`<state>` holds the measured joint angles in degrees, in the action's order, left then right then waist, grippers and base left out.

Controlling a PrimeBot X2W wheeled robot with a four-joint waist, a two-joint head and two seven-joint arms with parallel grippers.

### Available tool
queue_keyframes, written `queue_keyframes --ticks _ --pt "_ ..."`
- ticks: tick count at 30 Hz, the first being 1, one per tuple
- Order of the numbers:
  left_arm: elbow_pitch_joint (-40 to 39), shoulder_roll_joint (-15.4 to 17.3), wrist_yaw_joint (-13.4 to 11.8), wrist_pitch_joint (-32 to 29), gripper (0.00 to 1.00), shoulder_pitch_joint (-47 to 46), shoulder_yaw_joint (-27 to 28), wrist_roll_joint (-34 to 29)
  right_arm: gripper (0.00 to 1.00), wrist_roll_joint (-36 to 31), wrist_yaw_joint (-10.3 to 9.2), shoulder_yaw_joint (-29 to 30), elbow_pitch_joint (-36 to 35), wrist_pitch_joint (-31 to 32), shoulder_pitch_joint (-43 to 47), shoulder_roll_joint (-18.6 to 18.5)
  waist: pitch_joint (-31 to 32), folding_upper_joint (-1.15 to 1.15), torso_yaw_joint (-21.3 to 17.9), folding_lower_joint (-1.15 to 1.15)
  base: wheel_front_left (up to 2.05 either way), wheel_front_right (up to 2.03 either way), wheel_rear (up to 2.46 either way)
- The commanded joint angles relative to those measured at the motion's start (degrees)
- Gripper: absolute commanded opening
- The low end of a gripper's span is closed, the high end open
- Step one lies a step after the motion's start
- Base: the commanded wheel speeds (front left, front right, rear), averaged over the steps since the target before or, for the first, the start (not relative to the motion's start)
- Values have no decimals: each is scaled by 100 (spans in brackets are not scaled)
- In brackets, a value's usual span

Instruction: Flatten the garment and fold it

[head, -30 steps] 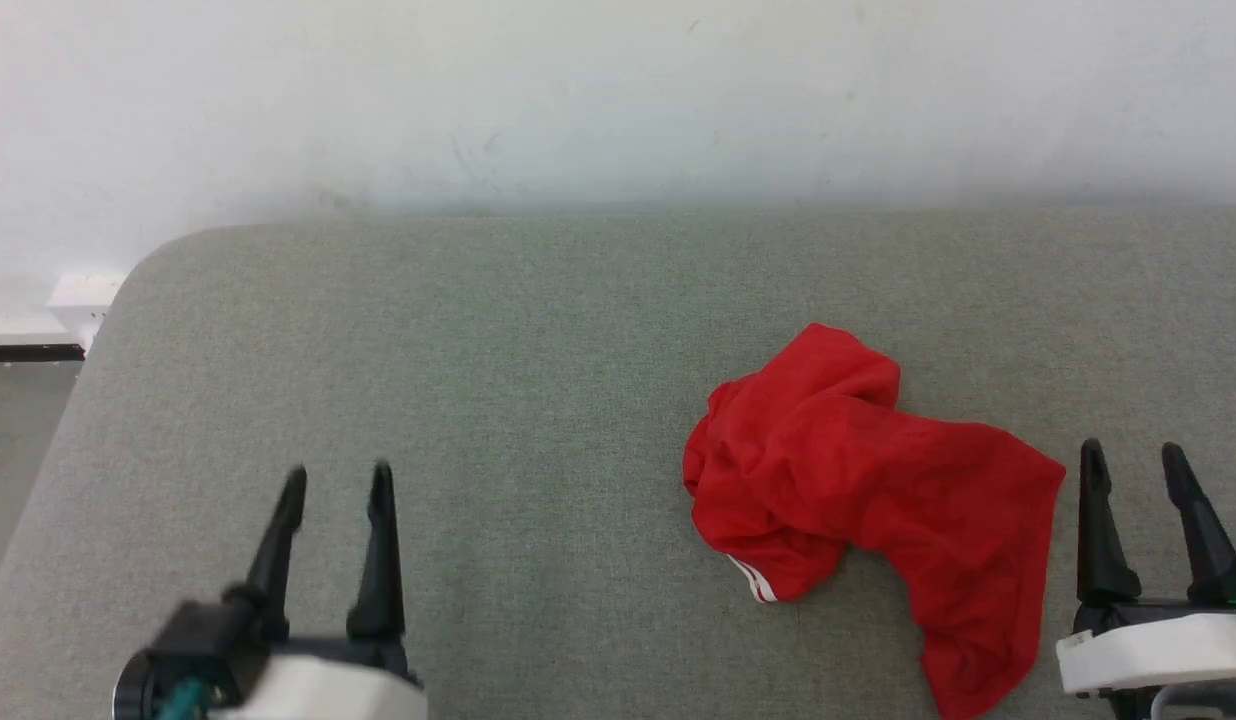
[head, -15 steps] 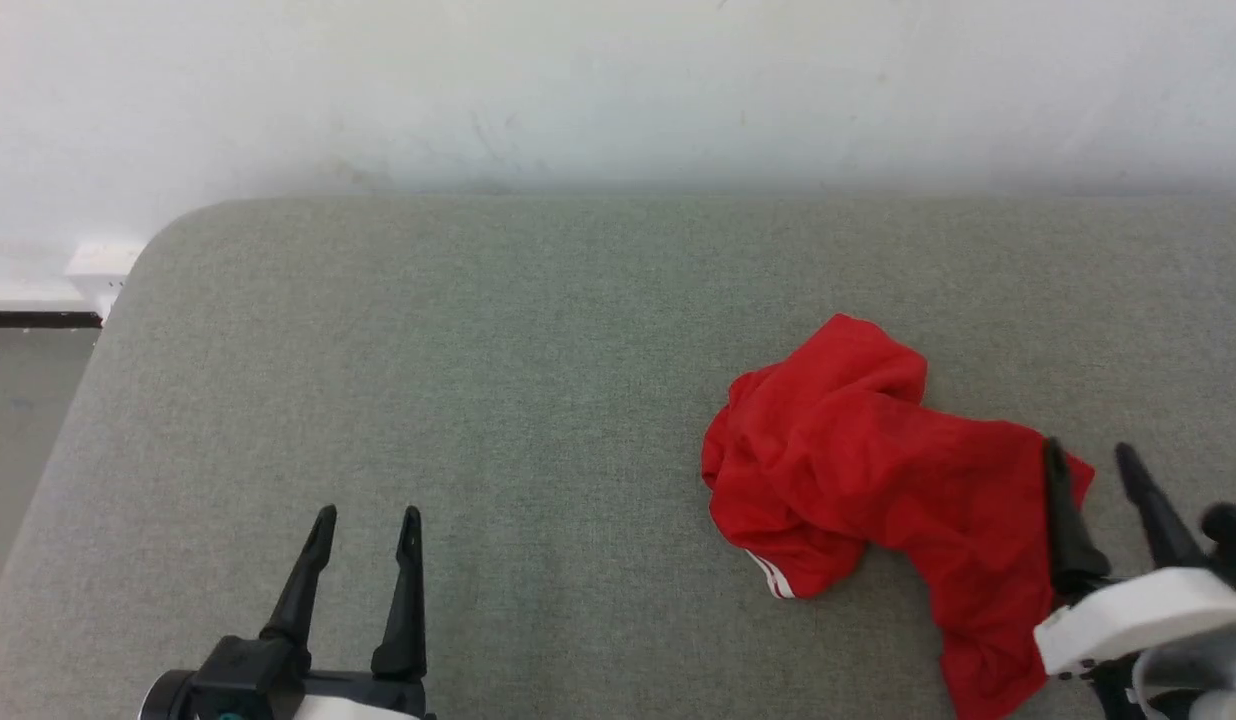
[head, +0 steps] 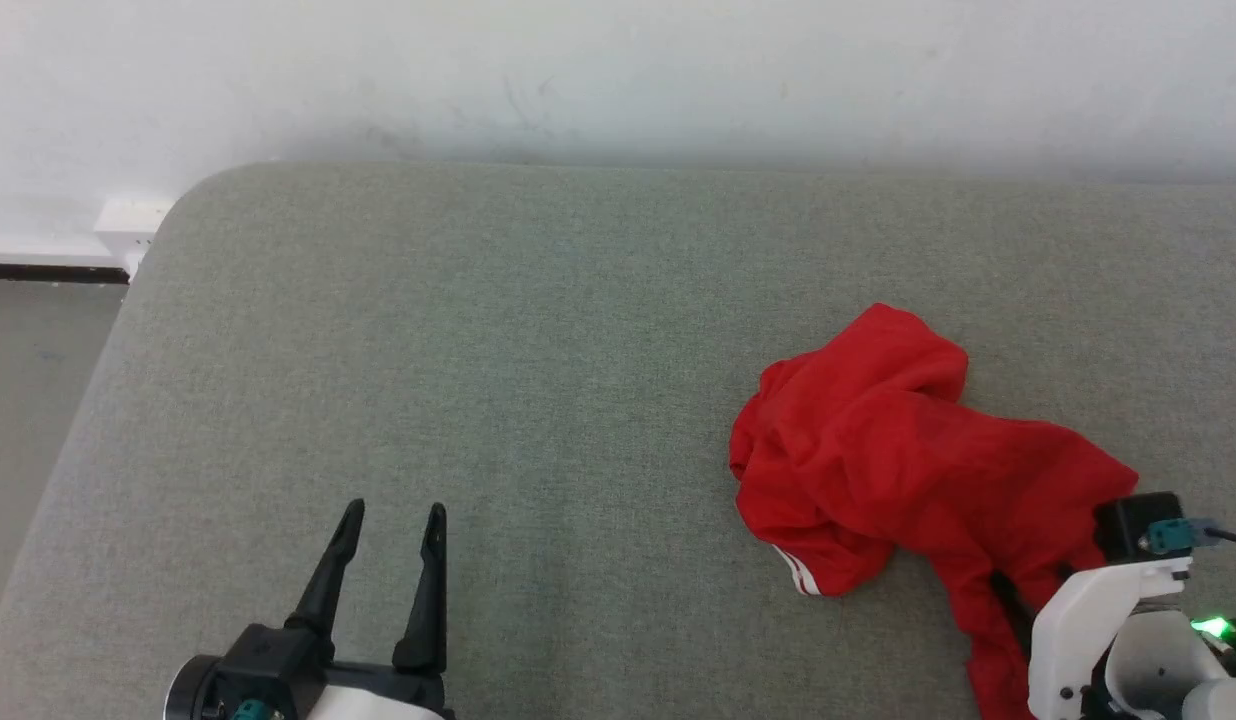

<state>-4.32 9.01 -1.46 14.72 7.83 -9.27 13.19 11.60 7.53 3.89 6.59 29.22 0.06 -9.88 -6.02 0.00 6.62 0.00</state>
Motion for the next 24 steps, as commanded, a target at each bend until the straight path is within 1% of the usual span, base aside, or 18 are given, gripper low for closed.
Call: queue_keyframes --ticks 1,4,5,6,7,11,14,19,22,24 --pt "36 -38 57 28 100 -63 44 -60 100 -20 -4 -85 61 58 -56 -59 -13 0 30 0 0 0 0" --pt "87 -86 135 28 100 -67 93 -113 100 -25 -4 -210 287 159 -156 -134 -1 0 55 0 0 0 0" --pt "99 -106 156 28 100 -70 108 -127 82 -29 -4 -229 380 183 -187 -138 9 0 58 0 0 0 0" --pt "111 -127 176 28 100 -72 121 -140 32 -30 -4 -230 469 192 -222 -128 22 0 57 0 0 0 0" --pt "122 -148 195 28 100 -73 133 -151 0 -52 -4 -266 556 194 -255 -141 38 0 55 0 0 0 0" --pt "168 -225 250 28 100 -45 188 -183 0 -61 -4 -384 786 70 -393 -236 116 0 5 0 0 0 0" --pt "186 -281 273 28 100 -8 240 -196 0 -5 -4 -406 739 -127 -542 -302 167 0 -62 0 0 0 0" --pt "206 -360 327 28 100 12 328 -213 0 249 -4 -393 239 -333 -1039 -405 235 0 -209 0 0 0 0" --pt "218 -399 366 28 100 -3 346 -241 0 239 -4 -219 -168 -327 -1386 -560 247 0 -258 0 0 0 0" --pt "230 -420 390 28 100 -18 352 -261 0 178 -4 17 -394 -260 -1511 -684 248 0 -260 0 0 0 0"
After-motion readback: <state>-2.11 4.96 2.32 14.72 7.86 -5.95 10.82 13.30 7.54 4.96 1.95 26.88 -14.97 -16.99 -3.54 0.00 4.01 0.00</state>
